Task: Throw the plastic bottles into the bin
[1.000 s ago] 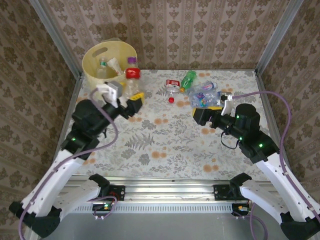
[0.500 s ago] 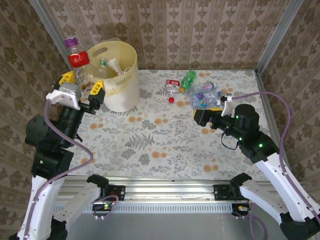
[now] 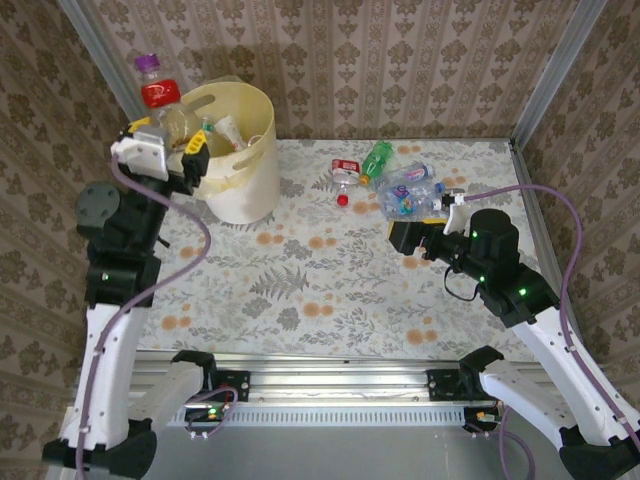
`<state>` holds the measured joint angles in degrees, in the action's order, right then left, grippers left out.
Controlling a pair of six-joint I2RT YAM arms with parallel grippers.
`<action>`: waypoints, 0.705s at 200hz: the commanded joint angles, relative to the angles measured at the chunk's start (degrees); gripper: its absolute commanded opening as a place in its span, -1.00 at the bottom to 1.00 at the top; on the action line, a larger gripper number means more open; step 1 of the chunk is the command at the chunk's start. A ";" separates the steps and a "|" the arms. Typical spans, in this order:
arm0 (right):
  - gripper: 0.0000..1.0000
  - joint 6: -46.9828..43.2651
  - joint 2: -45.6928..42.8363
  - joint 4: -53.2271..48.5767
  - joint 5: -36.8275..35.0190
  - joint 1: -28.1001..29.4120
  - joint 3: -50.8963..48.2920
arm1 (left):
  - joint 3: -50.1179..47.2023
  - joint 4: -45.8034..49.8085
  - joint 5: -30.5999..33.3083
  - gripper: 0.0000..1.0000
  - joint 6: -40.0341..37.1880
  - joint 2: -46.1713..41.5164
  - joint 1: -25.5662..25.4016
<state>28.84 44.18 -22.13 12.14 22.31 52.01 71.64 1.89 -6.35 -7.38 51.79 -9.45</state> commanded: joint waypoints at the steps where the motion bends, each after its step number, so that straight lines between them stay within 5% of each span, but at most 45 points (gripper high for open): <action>1: 1.00 -1.36 -0.53 -0.72 -1.20 -0.42 -0.31 | 2.53 -4.74 -8.26 -0.10 8.39 5.70 5.80; 29: 1.00 -1.17 0.15 -0.12 -0.22 -0.56 -0.64 | 10.80 1.13 -15.35 -0.05 13.28 19.00 10.33; 50: 1.00 -0.60 0.76 0.16 1.00 -0.55 -0.81 | 17.99 7.92 -18.61 0.38 14.52 27.84 10.63; 65: 1.00 -0.41 0.94 -0.15 1.82 -0.68 -0.86 | 21.98 11.30 -24.08 0.45 15.72 31.05 10.51; 90: 1.00 -0.26 0.53 -1.08 1.54 -0.77 -1.38 | 23.19 14.68 -21.12 0.99 14.59 28.59 8.75; 141: 1.00 -0.80 -0.06 -2.52 0.93 -1.04 -1.27 | 29.61 22.20 -15.58 1.00 15.56 19.98 9.29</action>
<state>28.62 44.95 -23.05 12.82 21.61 51.24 96.62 21.52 -22.85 6.61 78.52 -0.27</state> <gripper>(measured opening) 0.999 0.997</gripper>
